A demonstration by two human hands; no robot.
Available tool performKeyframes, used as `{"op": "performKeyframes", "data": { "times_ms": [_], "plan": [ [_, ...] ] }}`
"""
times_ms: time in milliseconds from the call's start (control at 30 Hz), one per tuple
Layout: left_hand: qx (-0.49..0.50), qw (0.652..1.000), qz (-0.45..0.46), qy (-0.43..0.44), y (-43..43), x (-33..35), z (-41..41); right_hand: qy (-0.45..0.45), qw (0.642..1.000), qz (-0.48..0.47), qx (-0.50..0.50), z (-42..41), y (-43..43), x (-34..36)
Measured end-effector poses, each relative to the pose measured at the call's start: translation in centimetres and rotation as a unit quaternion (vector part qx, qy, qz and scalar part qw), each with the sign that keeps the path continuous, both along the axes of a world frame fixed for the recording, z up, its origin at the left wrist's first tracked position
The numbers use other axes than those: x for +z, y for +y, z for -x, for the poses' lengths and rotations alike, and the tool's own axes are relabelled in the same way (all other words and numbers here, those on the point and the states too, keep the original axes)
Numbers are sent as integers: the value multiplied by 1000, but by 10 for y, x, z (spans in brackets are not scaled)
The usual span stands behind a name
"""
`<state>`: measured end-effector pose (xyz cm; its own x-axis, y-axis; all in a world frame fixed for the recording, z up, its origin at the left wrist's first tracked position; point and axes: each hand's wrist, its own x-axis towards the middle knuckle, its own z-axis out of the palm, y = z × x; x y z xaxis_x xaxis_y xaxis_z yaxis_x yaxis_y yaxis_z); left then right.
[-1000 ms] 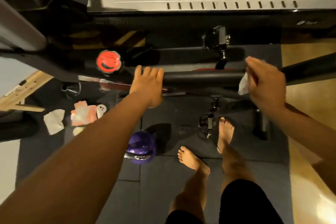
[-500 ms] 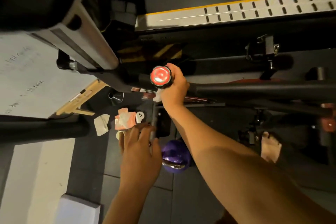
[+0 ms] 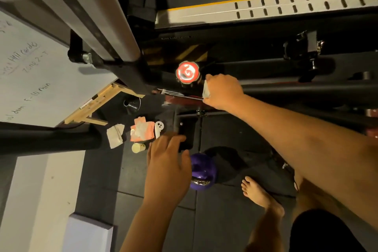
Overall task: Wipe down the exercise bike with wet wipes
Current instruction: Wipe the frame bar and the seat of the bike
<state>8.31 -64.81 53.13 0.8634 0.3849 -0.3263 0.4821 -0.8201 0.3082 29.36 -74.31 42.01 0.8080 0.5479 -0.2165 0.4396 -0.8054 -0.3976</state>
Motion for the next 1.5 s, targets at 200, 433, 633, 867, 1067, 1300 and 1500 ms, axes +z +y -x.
{"op": "performKeyframes", "data": {
  "times_ms": [200,433,633,867,1067,1300,1500],
  "plan": [
    [-39,999,22,-4,-21,-12,-17,46,997,-54,17,2,10,1],
    [-214,975,0,-59,-96,-50,-120,-170,964,192,70,17,-167,-2],
    [-334,935,-74,98,-145,-103,-179,-148,926,349,3,9,-293,28],
    [-307,939,2,155,-136,-102,-208,12,975,222,12,-11,-174,26],
    [-293,942,-19,164,-132,-103,-223,-39,977,202,54,-11,-186,18],
    [-292,942,-49,160,-142,-93,-212,-98,916,374,105,-11,-303,44],
    [-292,949,83,83,-222,-29,-196,-156,731,624,228,0,-334,95]
  ]
}}
